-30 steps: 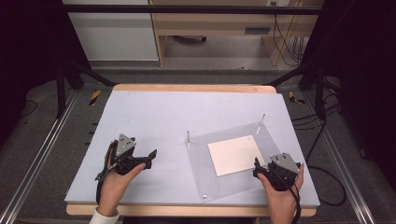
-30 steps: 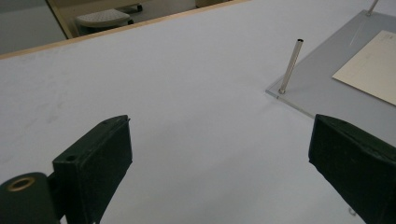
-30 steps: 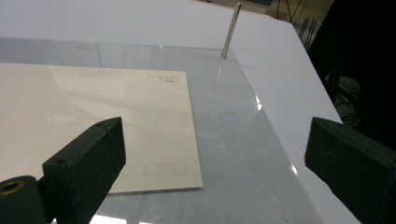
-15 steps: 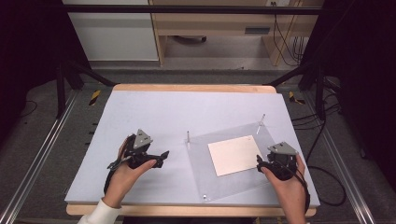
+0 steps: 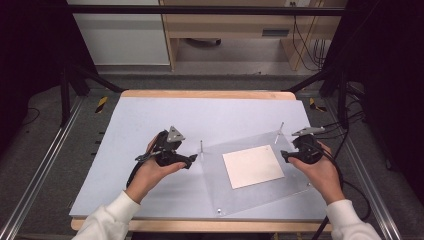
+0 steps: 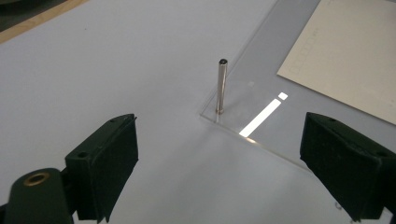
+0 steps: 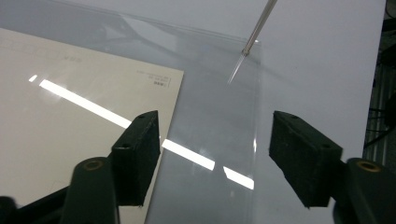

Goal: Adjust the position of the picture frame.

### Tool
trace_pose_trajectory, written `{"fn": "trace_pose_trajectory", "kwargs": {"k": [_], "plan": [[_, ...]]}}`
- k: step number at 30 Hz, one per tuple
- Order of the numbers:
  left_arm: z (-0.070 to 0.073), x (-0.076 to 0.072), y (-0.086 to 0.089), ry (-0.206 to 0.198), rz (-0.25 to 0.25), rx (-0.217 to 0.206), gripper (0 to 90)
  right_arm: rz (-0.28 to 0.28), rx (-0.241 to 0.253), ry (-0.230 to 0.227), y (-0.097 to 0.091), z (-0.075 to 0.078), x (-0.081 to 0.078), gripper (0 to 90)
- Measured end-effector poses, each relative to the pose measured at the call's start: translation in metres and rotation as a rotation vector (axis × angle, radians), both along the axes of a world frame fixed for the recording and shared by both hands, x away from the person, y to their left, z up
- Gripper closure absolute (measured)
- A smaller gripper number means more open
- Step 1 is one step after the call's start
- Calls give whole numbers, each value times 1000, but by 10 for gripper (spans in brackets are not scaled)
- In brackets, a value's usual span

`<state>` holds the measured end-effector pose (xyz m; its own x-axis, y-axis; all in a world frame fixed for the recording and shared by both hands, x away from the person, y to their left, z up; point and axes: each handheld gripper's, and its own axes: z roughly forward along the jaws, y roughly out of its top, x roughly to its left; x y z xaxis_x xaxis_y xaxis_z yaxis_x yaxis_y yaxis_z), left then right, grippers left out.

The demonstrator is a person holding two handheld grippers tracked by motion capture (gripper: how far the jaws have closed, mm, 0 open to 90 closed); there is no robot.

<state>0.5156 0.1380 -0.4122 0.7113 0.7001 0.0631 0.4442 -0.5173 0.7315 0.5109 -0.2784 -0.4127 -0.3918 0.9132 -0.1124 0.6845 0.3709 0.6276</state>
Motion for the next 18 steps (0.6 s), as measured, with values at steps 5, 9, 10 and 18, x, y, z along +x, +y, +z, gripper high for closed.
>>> {"fn": "trace_pose_trajectory", "kwargs": {"k": [5, 9, 10, 18], "plan": [[-2, 8, -16, 17, 3, -8, 126, 14, -67, 3, -6, 8, 28, 477], [-7, 12, -19, 9, 31, -9, 142, 16, -47, -5, -13, 10, 42, 544], [-9, 13, -20, 14, 38, -23, 143, 14, -40, -6, -14, 8, 46, 553], [-26, 14, -28, -20, 76, -21, 240, 28, -29, -21, -8, -5, 64, 627]]}}
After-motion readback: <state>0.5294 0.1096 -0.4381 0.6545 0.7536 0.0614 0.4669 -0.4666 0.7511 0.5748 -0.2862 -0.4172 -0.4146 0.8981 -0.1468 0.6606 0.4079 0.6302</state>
